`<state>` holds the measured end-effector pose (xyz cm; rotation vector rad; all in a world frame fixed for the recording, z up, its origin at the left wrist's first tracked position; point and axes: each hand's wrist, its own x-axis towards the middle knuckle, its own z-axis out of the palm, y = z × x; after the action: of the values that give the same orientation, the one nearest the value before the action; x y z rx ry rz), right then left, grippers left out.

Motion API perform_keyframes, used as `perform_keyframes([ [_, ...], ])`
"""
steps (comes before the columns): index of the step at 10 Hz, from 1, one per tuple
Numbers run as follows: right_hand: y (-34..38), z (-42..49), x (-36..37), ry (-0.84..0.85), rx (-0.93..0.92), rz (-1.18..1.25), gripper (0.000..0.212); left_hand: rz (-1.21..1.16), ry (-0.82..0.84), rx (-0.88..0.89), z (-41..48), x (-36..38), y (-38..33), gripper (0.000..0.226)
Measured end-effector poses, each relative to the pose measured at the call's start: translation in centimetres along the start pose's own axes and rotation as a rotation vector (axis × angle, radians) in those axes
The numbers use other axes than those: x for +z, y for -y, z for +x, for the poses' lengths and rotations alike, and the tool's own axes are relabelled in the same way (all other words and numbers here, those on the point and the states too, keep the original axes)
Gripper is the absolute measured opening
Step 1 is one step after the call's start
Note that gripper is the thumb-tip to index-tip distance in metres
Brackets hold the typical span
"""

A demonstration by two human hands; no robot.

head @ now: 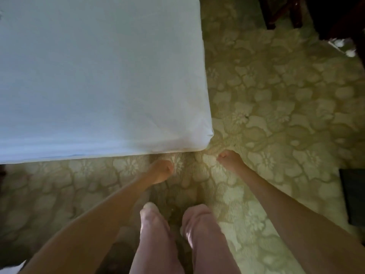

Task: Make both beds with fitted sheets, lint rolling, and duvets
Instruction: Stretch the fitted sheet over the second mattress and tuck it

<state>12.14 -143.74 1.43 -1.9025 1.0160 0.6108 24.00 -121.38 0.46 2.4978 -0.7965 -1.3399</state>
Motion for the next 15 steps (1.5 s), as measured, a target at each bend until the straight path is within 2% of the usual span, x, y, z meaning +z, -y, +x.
perform_keyframes([
  [1,-3.2,-3.9,-3.0,-0.043,0.091,0.077,0.018,-0.070,-0.031,-0.066,-2.6,2.4,-1.1,0.017],
  [2,-5.8,-6.5,-4.6,-0.081,0.129,0.168,0.032,-0.048,0.003,-0.051,-4.0,4.9,-3.2,0.025],
  [3,-8.4,-8.7,-4.4,-0.074,0.156,0.217,0.026,-0.034,0.027,-0.009,-4.9,8.3,-5.7,0.022],
  [4,-11.5,-10.2,-2.4,-0.022,0.206,0.220,0.018,-0.087,0.049,0.025,-4.7,10.3,-8.7,0.022],
  [5,-14.6,-11.8,0.2,0.171,0.325,0.097,0.025,-0.083,0.083,-0.012,-1.1,8.9,-11.3,0.016],
  [6,-16.5,-10.9,-0.4,0.369,0.491,0.106,0.027,-0.021,0.182,-0.004,4.1,6.3,-13.1,0.014],
  [7,-14.4,-4.6,-8.8,0.349,0.496,0.156,0.026,0.015,0.222,-0.122,10.2,4.1,-15.5,0.020],
  [8,-11.2,3.8,-19.6,0.131,0.455,0.163,0.027,0.024,0.186,-0.159,16.3,-2.9,-22.1,0.037],
  [9,-6.6,10.8,-29.4,-0.019,0.363,0.217,0.020,-0.033,0.191,-0.063,20.3,-9.2,-27.5,0.029],
  [10,-1.3,17.6,-37.2,-0.208,0.217,0.287,0.019,-0.152,0.100,-0.025,26.4,-14.1,-31.2,0.020],
  [11,2.6,21.7,-41.0,-0.351,0.068,0.331,0.012,-0.227,-0.010,-0.069,29.8,-17.7,-33.9,0.019],
  [12,4.7,27.9,-42.1,0.097,0.050,0.111,0.015,-0.233,0.087,-0.129,33.7,-19.6,-35.7,0.020],
  [13,3.4,35.4,-43.2,0.730,-0.484,-0.207,0.029,-0.087,0.523,-0.178,38.9,-21.5,-35.3,0.040],
  [14,7.8,39.7,-49.5,0.265,-0.087,-0.260,0.031,-0.198,0.499,-0.299,46.2,-26.0,-36.8,0.047],
  [15,13.2,46.4,-59.3,0.010,-0.017,-0.076,0.025,-0.468,0.116,-0.371,50.9,-35.7,-43.4,0.023],
])
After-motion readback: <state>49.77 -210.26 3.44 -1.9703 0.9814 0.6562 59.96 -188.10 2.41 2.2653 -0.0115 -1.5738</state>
